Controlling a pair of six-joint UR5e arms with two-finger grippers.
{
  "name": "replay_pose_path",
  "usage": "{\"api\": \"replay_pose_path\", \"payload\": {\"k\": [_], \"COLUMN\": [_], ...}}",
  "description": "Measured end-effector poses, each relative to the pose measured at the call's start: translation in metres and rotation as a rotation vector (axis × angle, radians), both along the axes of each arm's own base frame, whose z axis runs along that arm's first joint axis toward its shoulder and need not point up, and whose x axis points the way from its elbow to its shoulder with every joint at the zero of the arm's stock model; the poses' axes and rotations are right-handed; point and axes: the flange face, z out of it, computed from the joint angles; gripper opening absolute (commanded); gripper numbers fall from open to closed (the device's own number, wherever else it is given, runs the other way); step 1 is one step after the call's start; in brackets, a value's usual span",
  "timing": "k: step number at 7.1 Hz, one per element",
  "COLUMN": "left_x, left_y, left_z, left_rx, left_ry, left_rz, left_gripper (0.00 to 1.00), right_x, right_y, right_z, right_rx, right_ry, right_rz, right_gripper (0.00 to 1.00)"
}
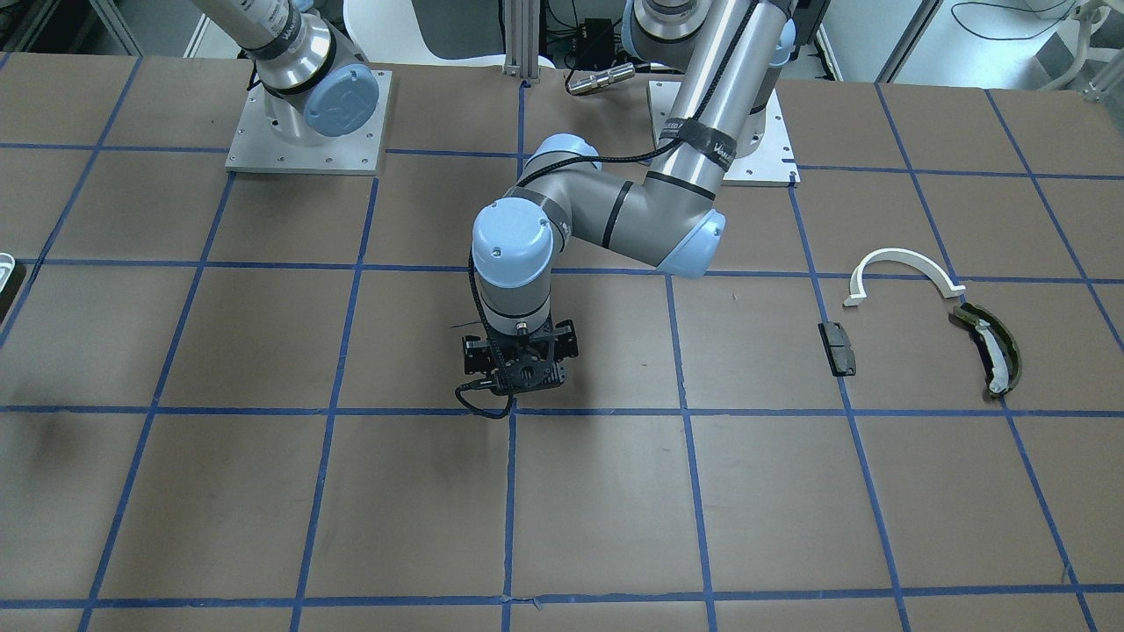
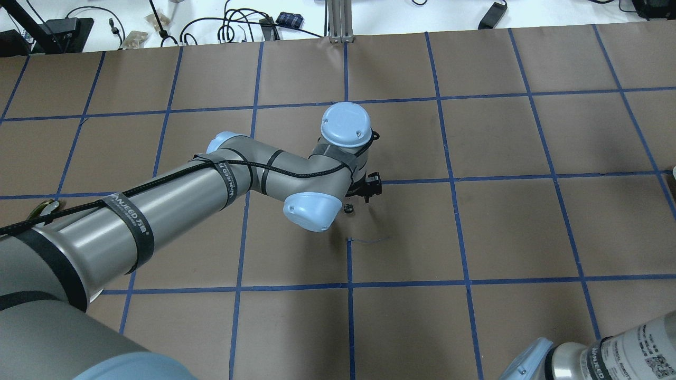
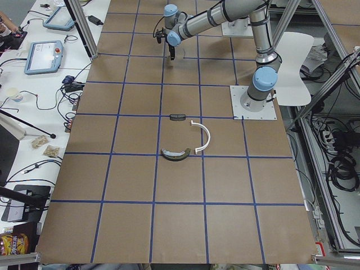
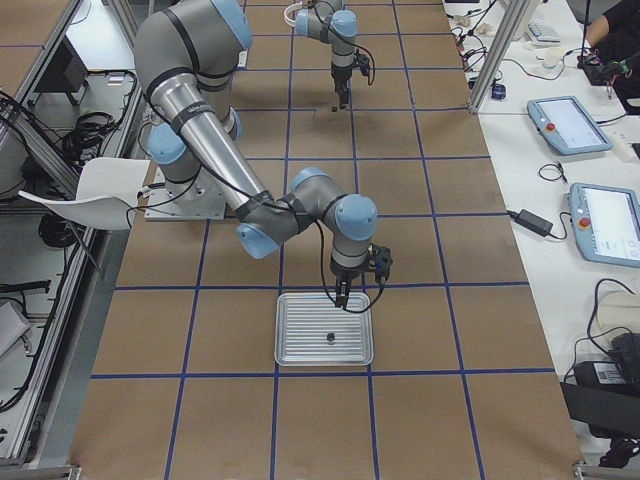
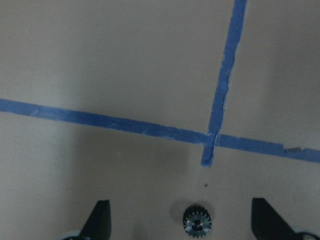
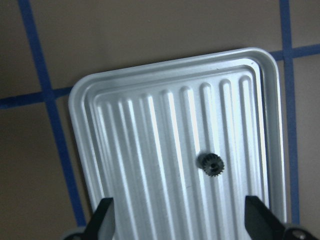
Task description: Place bearing gear from tray to pile
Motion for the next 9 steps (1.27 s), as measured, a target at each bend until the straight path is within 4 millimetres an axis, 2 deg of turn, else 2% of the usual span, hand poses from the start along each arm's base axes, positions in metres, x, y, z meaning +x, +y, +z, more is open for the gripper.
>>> {"api": "replay_pose_path", "payload": {"k": [1, 2, 4, 5, 6, 7, 8, 9], "left_x": [-0.001, 0.002, 0.007, 0.009, 0.009, 0.01, 0.01, 0.011], "left_y": [0.012, 0.017, 0.011, 0.003, -0.003, -0.005, -0.004, 0.0], "left_z": [-0.001, -0.001, 0.001, 0.001, 0.0, -0.004, -0.008, -0.01], "left_rx": [0.007, 0.013, 0.006, -0.002, -0.007, -0.003, 0.004, 0.014], "left_ry": [0.005, 0.008, 0.013, 0.017, 0.02, 0.019, 0.017, 0.013], "left_rz": [-0.013, -0.018, -0.033, -0.038, -0.036, -0.03, -0.025, -0.023], "left_gripper": [0.91, 0.92, 0.92, 0.92, 0.85, 0.76, 0.58, 0.48], "right_x": [-0.02, -0.031, -0.034, -0.033, -0.032, -0.032, -0.032, -0.031], "right_y": [-0.001, -0.003, -0.003, -0.002, -0.002, -0.001, -0.001, -0.001], "right_z": [-0.022, -0.041, -0.063, -0.067, -0.069, -0.07, -0.071, -0.072], "right_rx": [0.003, 0.004, 0.012, 0.019, 0.022, 0.025, 0.026, 0.028], "right_ry": [0.0, 0.001, -0.01, -0.017, -0.021, -0.025, -0.027, -0.029], "right_rz": [-0.016, -0.032, -0.073, -0.081, -0.085, -0.086, -0.086, -0.084], "right_gripper": [0.91, 0.88, 0.74, 0.62, 0.44, 0.31, 0.3, 0.27]}}
